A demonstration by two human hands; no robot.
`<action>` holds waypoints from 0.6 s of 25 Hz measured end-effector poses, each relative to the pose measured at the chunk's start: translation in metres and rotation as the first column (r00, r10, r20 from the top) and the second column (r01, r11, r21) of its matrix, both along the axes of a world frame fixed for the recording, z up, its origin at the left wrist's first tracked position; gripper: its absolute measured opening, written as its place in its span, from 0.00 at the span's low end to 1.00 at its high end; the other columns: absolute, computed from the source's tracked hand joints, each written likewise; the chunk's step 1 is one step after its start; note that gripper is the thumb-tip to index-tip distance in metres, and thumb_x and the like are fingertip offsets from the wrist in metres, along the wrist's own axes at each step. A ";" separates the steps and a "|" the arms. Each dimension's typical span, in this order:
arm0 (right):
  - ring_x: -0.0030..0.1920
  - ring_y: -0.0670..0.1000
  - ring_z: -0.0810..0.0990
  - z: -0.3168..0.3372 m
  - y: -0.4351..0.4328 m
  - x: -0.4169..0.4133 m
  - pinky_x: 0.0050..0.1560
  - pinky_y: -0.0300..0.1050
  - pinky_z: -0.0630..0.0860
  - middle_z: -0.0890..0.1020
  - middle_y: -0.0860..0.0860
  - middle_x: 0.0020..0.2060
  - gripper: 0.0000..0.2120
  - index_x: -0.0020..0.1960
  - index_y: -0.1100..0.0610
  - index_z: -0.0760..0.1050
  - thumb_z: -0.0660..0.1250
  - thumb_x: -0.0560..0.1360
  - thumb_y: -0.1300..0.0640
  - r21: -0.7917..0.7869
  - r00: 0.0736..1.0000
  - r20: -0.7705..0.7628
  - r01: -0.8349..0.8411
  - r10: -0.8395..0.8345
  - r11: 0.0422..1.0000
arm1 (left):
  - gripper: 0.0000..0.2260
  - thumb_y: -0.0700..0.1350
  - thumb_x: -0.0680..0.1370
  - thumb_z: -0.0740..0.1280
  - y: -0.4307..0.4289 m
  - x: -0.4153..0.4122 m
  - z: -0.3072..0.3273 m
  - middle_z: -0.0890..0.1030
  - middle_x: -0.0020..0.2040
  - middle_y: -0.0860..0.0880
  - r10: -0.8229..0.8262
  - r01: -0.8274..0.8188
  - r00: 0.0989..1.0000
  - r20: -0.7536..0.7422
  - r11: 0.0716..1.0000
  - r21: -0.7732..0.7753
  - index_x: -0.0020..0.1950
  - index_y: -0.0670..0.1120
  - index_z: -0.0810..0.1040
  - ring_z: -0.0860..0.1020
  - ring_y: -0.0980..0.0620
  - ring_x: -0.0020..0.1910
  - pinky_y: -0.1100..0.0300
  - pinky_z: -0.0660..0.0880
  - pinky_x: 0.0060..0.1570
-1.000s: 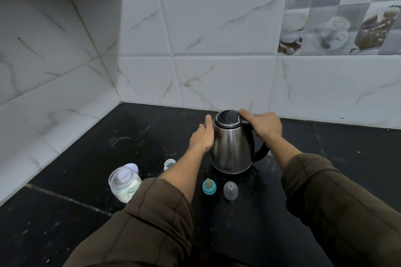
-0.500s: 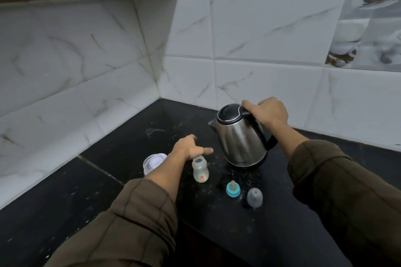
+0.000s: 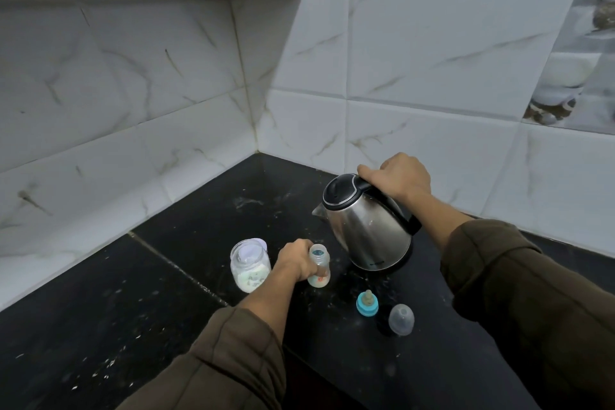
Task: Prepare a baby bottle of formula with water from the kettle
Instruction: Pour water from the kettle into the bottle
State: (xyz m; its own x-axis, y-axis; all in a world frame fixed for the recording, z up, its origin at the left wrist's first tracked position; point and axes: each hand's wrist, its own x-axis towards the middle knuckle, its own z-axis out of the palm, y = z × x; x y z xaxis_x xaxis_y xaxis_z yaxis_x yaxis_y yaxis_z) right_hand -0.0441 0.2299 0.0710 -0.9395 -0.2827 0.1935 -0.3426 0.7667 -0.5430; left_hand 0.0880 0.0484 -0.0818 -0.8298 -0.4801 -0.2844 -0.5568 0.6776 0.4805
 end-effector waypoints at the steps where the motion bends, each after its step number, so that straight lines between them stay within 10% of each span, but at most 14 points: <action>1: 0.32 0.54 0.77 0.001 0.000 0.000 0.31 0.44 0.66 0.73 0.50 0.24 0.26 0.26 0.55 0.66 0.68 0.67 0.36 0.012 1.000 -0.009 -0.001 0.001 1.000 | 0.25 0.53 0.68 0.82 0.001 -0.002 0.002 0.84 0.58 0.49 0.009 -0.009 1.000 -0.010 1.000 -0.013 0.63 0.51 0.81 0.82 0.47 0.58 0.55 0.77 0.58; 15: 0.35 0.56 0.77 0.024 -0.011 -0.003 0.32 0.44 0.64 0.77 0.51 0.28 0.26 0.28 0.55 0.72 0.66 0.68 0.32 0.164 0.983 -0.180 -0.005 0.035 0.987 | 0.21 0.52 0.67 0.80 -0.012 -0.022 0.042 0.86 0.52 0.49 0.076 -0.092 0.971 -0.225 0.994 -0.064 0.58 0.53 0.83 0.83 0.47 0.55 0.55 0.78 0.54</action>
